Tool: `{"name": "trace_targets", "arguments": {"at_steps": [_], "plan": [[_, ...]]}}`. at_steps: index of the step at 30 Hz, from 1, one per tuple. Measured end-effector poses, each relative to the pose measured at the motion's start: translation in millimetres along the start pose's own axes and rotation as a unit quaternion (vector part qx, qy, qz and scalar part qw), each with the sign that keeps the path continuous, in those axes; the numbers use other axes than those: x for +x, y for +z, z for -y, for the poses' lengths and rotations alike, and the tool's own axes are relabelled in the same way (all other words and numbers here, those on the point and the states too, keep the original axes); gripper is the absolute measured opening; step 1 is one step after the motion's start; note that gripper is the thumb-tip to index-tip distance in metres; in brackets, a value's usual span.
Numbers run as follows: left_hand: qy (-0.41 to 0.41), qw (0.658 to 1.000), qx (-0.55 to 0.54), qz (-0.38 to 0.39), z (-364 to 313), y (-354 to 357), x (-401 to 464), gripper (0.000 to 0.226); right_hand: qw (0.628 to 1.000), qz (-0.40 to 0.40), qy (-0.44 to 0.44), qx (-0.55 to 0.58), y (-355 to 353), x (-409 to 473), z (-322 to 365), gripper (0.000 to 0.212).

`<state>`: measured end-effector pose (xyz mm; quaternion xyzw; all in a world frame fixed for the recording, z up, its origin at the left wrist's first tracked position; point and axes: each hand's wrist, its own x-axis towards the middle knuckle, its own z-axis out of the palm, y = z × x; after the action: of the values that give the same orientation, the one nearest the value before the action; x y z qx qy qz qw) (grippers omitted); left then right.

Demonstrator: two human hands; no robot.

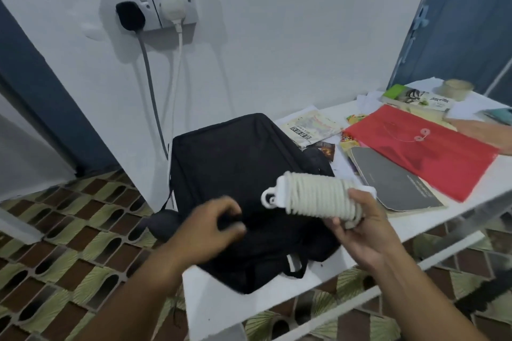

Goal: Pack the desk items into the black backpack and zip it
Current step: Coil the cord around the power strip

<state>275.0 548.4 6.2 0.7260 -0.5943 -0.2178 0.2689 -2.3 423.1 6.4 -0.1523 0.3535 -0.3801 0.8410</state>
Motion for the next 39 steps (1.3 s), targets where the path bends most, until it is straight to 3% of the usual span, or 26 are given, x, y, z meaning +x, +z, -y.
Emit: {"name": "trace_targets", "arguments": {"at_steps": [2,3,5,7,10,12,14,16,18,23,28,30,34,37,39], "plan": [[0.027,0.983,0.104,0.149,14,16,-8,0.063,0.999,-0.018,-0.031,0.039,-2,-8,0,0.102],[0.038,0.975,0.149,0.16,18,24,-8,0.07,0.997,-0.028,-0.041,0.056,-3,-13,-3,0.101],[0.05,0.977,0.174,0.11,22,30,-4,0.052,0.994,-0.048,-0.059,0.082,-4,-21,-11,0.103],[0.047,0.99,0.115,0.065,19,26,1,0.023,0.99,-0.064,-0.078,0.097,-4,-28,-19,0.108],[-0.016,0.997,-0.073,0.021,14,9,7,0.033,0.985,-0.069,-0.1,0.119,0,-40,-28,0.11],[-0.07,0.979,-0.182,-0.064,13,-7,15,0.023,0.981,-0.078,-0.119,0.136,7,-49,-31,0.106],[-0.112,0.94,-0.296,-0.126,9,-25,24,0.027,0.976,-0.093,-0.14,0.135,19,-58,-33,0.085],[-0.119,0.905,-0.38,-0.148,0,-45,31,0.027,0.972,-0.117,-0.17,0.114,30,-65,-36,0.047],[-0.096,0.897,-0.404,-0.151,-14,-65,35,0.017,0.967,-0.154,-0.186,0.076,41,-67,-43,0.026],[-0.068,0.914,-0.38,-0.128,-36,-92,40,0.032,0.961,-0.202,-0.186,0.013,77,-59,-61,0.034],[-0.047,0.918,-0.386,-0.082,-49,-83,38,0.019,0.944,-0.195,-0.24,-0.116,122,-33,-70,0.027],[-0.037,0.913,-0.401,-0.074,-51,-73,38,0.021,0.951,-0.196,-0.213,-0.108,135,-15,-75,0.028],[-0.039,0.892,-0.445,-0.073,-57,-67,38,0.026,0.971,-0.232,-0.047,-0.028,138,33,-97,0.04],[-0.045,0.889,-0.452,-0.055,-55,-66,38,0.028,0.973,-0.156,0.051,-0.159,128,63,-124,0.057],[-0.054,0.89,-0.451,-0.048,-49,-65,39,0.028,0.949,-0.107,0.071,-0.288,120,68,-126,0.049]]}}
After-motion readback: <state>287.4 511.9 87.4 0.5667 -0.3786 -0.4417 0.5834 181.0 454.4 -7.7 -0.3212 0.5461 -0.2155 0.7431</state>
